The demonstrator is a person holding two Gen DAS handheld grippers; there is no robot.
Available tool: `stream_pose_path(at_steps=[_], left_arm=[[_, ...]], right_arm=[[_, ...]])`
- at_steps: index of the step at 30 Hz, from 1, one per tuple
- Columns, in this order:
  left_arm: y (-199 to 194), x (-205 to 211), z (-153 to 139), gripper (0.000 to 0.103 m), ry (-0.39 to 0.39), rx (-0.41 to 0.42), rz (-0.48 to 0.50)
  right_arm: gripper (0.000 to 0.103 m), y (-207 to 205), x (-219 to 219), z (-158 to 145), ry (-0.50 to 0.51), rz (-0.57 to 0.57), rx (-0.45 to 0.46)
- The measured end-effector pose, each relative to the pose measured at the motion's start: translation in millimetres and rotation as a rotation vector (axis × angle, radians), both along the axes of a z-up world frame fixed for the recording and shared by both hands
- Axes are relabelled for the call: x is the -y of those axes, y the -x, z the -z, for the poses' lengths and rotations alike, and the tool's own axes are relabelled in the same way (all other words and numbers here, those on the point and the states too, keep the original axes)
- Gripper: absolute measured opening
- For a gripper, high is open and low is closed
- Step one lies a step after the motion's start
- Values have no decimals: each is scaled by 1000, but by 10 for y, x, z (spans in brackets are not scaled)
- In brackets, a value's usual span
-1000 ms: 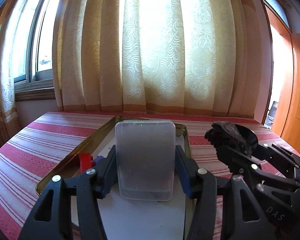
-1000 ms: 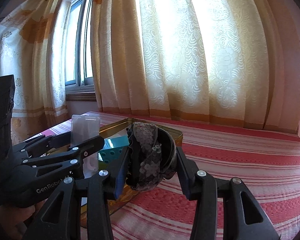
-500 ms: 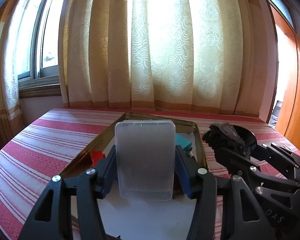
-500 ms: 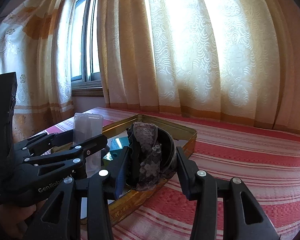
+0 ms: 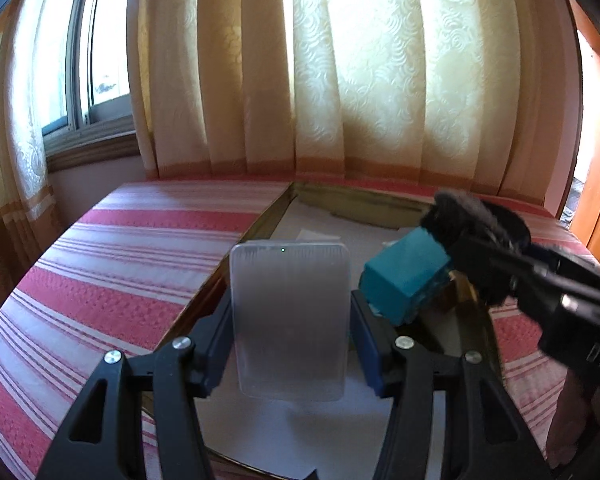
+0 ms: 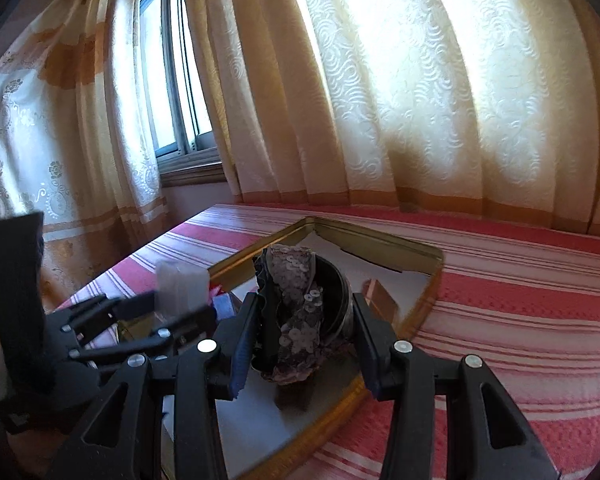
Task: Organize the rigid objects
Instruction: 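Lower and release the clear box and pouch into the tray with both tools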
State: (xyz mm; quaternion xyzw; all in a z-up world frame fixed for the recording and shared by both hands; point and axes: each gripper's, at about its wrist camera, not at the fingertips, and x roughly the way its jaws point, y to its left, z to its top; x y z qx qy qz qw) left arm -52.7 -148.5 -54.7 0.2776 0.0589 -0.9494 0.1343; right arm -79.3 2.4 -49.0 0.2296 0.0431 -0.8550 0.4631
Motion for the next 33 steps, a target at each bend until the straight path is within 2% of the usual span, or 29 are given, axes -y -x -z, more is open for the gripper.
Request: stream_pose_path(at_steps=[8,15,17,19,23,29,33], left_arm=[[90,-7,41,55,42,54,4],[25,51,31,57,39,52,-18],[5,51,22,70,47,48,-29],[-24,46,14,77,54,41,-39],[-77,33,8,89,50,35,-46],[-169,16,-14,101,54,26,-69],[-242,-22,-71,102,56,14,-87]], right_arm=[[47,16,366,-68,-54,-56,21],[48,-12,472,3,-82,-94,35],[49,-15,468,13,-85,-105,45],[50,-27,433,18,-78,-105,45],[60,-41,350,24,-54,-100,52],[64,-60,155,12,-20,-69,52],[70,-91,-19,6,15,-43,51]])
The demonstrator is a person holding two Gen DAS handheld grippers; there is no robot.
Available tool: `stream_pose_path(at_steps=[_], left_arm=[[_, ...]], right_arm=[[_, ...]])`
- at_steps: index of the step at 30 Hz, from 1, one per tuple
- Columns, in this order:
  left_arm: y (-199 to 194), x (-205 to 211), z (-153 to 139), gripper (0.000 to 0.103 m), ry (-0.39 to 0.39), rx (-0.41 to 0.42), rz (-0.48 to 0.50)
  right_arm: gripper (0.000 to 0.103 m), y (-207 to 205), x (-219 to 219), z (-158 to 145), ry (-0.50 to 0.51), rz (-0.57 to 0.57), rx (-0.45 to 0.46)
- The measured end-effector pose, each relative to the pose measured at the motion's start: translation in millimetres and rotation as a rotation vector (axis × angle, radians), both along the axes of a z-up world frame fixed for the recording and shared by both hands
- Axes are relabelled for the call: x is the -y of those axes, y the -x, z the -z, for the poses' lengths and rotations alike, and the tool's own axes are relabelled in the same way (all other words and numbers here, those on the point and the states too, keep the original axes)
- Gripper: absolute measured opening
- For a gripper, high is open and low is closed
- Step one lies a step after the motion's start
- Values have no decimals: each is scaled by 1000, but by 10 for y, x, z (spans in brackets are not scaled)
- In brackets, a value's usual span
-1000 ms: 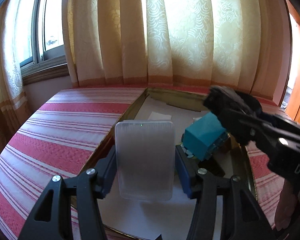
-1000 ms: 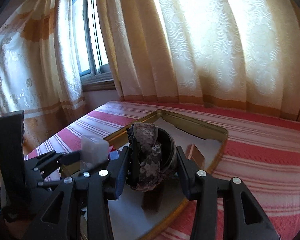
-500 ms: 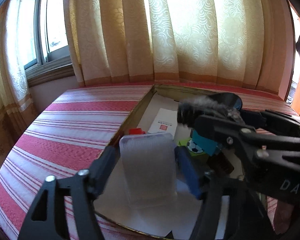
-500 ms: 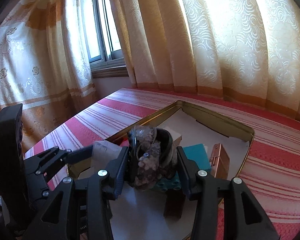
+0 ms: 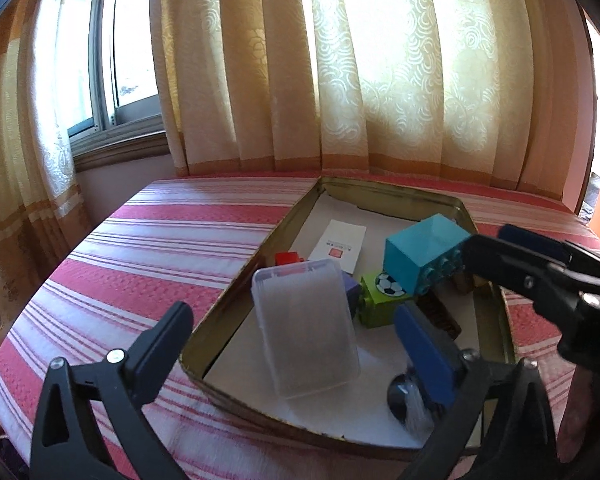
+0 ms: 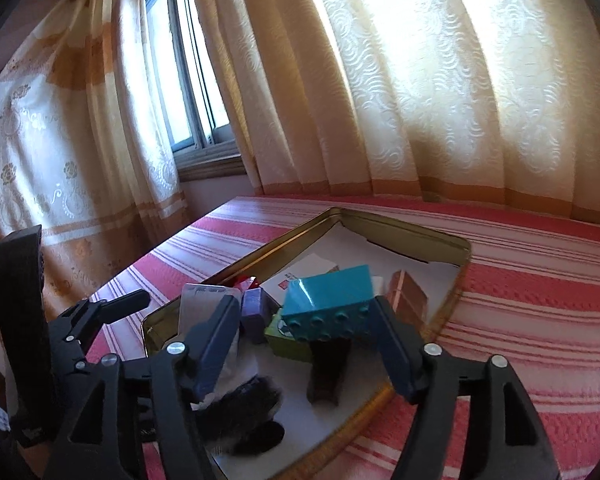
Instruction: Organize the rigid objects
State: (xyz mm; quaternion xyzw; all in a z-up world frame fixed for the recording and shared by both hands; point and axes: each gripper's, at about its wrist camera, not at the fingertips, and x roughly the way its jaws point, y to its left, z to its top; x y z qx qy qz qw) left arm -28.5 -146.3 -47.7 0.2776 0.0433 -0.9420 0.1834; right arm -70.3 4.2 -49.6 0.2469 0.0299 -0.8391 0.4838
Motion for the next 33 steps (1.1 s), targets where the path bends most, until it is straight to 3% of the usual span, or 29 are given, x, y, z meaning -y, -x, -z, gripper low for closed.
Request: stream_pose_path(at_steps=[13,22,33], left_arm=[[-336,-221,-363,102,33,-103,9],[-394,-185,-372,103,-12,-87,17],[-393,-112,-303,103,-12,-68,-19]], right_arm=[[80,-242,-334,-259,38,61,-134],[84,-402,-398,-382,32,74,-208],[84,-410,-360,-356,26,68,-196]])
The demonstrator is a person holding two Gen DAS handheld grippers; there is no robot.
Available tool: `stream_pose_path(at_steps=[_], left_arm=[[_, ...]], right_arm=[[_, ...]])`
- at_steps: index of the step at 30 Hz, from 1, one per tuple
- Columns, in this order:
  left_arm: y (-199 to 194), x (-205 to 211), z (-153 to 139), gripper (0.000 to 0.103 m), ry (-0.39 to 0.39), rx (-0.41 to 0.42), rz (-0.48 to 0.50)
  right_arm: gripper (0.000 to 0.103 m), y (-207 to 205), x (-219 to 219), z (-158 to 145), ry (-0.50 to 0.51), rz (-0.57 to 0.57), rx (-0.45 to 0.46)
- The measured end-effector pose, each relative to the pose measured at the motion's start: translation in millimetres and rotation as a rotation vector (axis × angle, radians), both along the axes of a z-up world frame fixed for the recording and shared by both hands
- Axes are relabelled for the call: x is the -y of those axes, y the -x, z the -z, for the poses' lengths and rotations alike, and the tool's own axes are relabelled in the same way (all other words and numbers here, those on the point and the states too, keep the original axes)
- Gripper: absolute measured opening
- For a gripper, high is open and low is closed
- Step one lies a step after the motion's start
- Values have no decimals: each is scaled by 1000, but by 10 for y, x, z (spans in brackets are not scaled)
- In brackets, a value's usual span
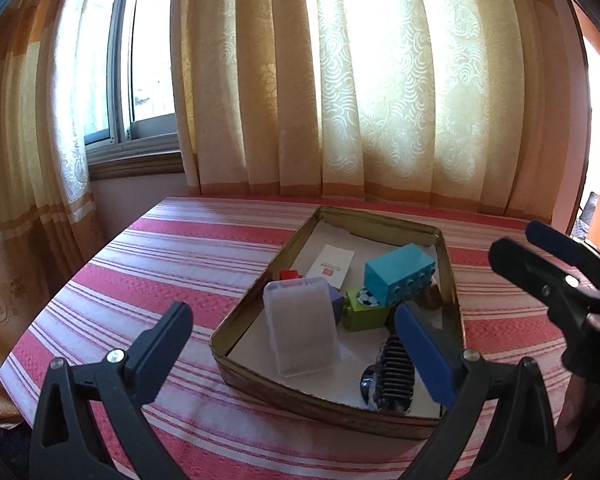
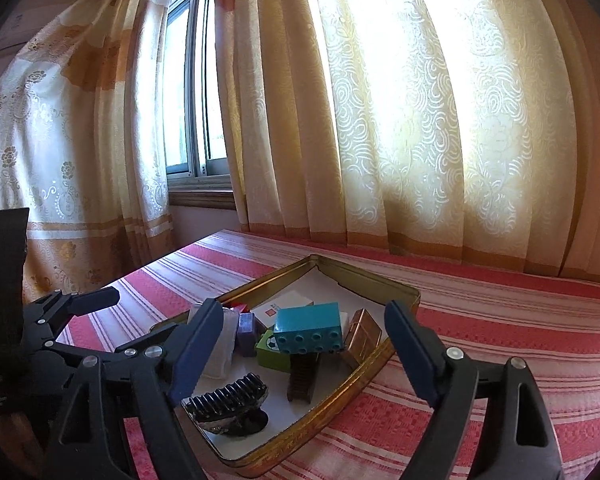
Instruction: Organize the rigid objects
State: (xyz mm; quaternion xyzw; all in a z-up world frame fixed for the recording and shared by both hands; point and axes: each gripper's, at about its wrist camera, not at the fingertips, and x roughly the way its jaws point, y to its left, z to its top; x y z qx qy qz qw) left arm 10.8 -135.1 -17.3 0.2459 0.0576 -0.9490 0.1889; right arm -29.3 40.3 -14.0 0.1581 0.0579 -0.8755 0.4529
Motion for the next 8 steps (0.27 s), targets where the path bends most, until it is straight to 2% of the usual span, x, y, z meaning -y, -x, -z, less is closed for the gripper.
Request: stream_pose_path(at_steps=[8], left_arm=[[18,-53,39,103,18,14,16]], right_arm=[[84,-5,-7,15,-3,2,3]])
